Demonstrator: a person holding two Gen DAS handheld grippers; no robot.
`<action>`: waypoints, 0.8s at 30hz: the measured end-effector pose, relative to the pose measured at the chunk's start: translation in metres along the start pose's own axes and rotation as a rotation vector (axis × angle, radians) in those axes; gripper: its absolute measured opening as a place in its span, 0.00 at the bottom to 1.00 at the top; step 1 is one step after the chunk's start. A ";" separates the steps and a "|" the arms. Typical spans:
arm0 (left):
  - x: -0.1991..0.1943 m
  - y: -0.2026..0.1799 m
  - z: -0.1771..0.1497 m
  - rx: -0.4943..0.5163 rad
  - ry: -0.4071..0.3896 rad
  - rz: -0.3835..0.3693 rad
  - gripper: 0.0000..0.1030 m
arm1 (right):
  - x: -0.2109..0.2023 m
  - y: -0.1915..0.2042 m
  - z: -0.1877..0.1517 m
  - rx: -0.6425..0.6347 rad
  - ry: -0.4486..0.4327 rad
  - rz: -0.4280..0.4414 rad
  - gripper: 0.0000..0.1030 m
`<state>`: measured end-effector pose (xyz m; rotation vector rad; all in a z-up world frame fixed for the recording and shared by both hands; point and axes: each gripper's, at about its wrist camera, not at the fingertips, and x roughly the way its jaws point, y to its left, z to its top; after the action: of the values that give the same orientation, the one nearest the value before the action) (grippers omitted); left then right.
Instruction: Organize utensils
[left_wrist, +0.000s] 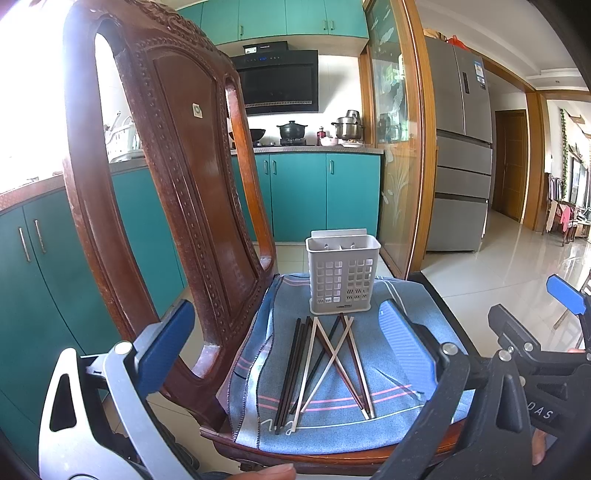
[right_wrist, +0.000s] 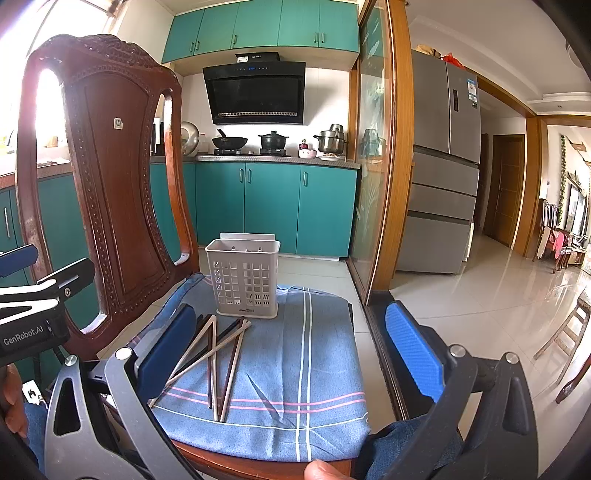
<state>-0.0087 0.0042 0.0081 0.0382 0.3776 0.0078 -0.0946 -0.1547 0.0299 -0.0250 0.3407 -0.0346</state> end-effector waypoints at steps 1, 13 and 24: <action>0.000 0.000 0.000 0.000 0.000 -0.001 0.97 | 0.000 0.000 0.000 0.000 0.000 0.000 0.97; -0.002 0.000 0.002 0.001 -0.007 0.000 0.97 | -0.001 0.000 0.001 -0.001 -0.004 0.000 0.97; -0.003 -0.002 0.001 0.002 -0.012 0.000 0.97 | -0.002 0.001 0.002 -0.003 -0.006 0.001 0.97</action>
<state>-0.0114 0.0025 0.0097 0.0400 0.3656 0.0076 -0.0955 -0.1532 0.0323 -0.0276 0.3345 -0.0331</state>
